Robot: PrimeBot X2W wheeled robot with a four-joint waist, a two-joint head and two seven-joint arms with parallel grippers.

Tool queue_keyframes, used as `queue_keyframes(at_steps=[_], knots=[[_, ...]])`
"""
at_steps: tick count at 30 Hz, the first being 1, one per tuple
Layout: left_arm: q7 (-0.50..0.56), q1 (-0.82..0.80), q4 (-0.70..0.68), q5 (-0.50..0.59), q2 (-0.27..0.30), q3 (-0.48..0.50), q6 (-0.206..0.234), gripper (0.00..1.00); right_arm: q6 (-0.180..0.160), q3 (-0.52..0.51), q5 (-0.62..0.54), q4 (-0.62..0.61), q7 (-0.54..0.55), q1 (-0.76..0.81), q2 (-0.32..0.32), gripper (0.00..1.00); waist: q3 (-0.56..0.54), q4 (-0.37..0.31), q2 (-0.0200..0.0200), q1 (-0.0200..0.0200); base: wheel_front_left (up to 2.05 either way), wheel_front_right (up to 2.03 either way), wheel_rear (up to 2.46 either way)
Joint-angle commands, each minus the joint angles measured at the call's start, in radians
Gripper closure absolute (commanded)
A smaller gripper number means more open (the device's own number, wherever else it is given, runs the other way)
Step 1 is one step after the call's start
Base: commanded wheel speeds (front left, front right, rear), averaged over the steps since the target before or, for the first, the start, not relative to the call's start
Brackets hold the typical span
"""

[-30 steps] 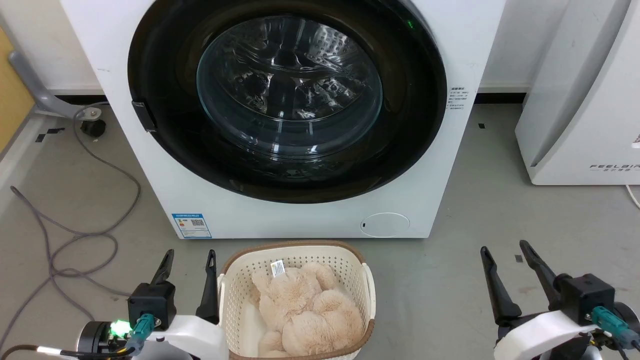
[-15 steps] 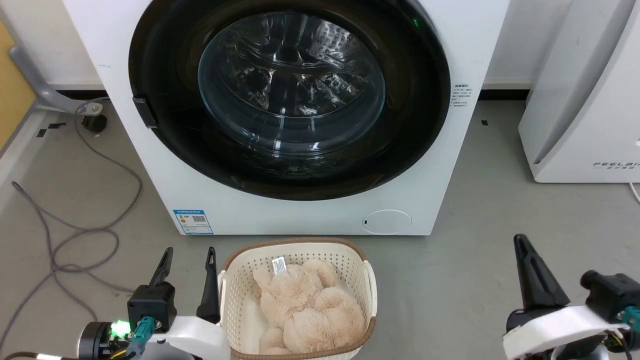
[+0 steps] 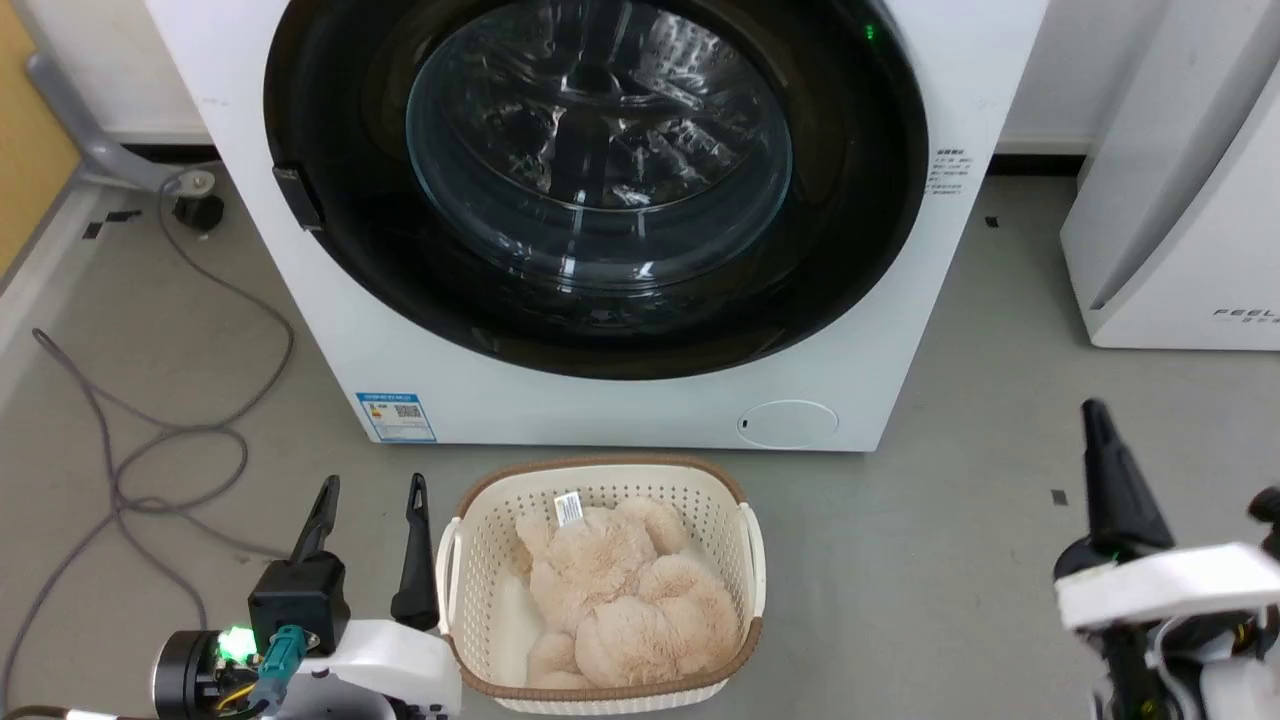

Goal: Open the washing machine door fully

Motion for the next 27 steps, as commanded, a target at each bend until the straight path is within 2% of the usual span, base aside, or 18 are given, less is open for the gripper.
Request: queue_keyframes(at_steps=[1,11,27], knots=[[-0.011,-0.020,-0.001,-0.004,0.000,-0.003,0.008,0.00,0.000,-0.014,0.046,0.015,-0.002,-0.032,-0.001,1.00,0.006,0.003,0.0000,0.0000,0.00,0.00,0.00],[-0.032,-0.050,-0.010,-0.012,0.000,-0.014,0.029,0.00,0.000,-0.091,0.280,0.161,0.029,-0.198,-0.039,1.00,0.057,0.023,0.0000,0.0000,0.00,0.00,0.00],[-0.066,-0.122,-0.035,-0.015,0.001,-0.026,0.059,0.00,0.000,-0.113,0.465,0.352,-0.010,-0.511,-0.132,1.00,0.172,0.061,0.0000,0.0000,0.00,0.00,0.00]])
